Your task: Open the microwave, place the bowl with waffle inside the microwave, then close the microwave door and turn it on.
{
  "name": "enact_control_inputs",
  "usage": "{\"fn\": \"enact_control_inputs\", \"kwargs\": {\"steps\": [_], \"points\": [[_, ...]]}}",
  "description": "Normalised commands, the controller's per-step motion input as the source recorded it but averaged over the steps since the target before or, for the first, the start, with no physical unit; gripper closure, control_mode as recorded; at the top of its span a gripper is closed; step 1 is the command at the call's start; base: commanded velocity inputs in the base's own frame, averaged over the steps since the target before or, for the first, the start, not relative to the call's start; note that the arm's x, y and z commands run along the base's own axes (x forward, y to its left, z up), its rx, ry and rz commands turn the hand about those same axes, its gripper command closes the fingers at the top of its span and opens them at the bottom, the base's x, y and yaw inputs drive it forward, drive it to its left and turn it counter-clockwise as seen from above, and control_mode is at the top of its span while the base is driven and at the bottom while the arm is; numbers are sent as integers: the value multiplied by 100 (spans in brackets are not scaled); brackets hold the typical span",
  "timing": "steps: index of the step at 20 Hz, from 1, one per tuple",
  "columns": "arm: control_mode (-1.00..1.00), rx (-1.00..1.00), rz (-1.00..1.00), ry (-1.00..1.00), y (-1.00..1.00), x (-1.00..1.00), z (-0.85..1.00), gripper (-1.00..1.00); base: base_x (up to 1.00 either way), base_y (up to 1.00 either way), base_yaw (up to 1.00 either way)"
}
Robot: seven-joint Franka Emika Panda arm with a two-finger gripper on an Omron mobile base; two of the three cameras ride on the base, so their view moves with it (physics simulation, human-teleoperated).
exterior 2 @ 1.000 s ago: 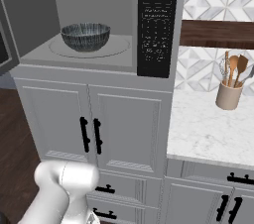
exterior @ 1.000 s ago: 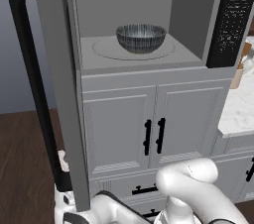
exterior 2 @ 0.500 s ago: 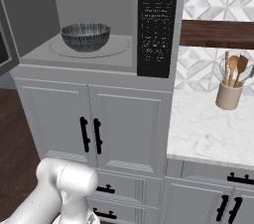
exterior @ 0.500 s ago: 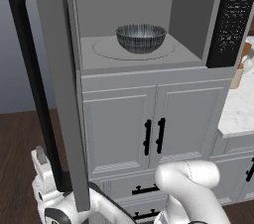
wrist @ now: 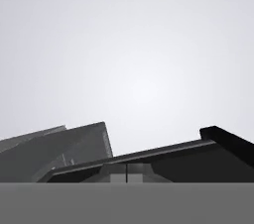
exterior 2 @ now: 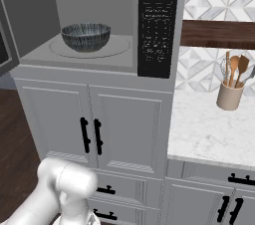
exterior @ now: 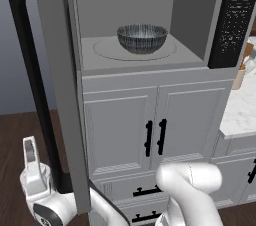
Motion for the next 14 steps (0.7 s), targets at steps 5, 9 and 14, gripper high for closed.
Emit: {"fn": "enact_control_inputs", "kwargs": {"steps": [5,9,14], "points": [[-100,8,-10,-35,-3,-58,69,100,0,0,0],[-100,27,-1,-28,-46,-71,61,100,0,0,0],[-100,60,10,-8,-98,-86,42,100,0,0,0]]}}
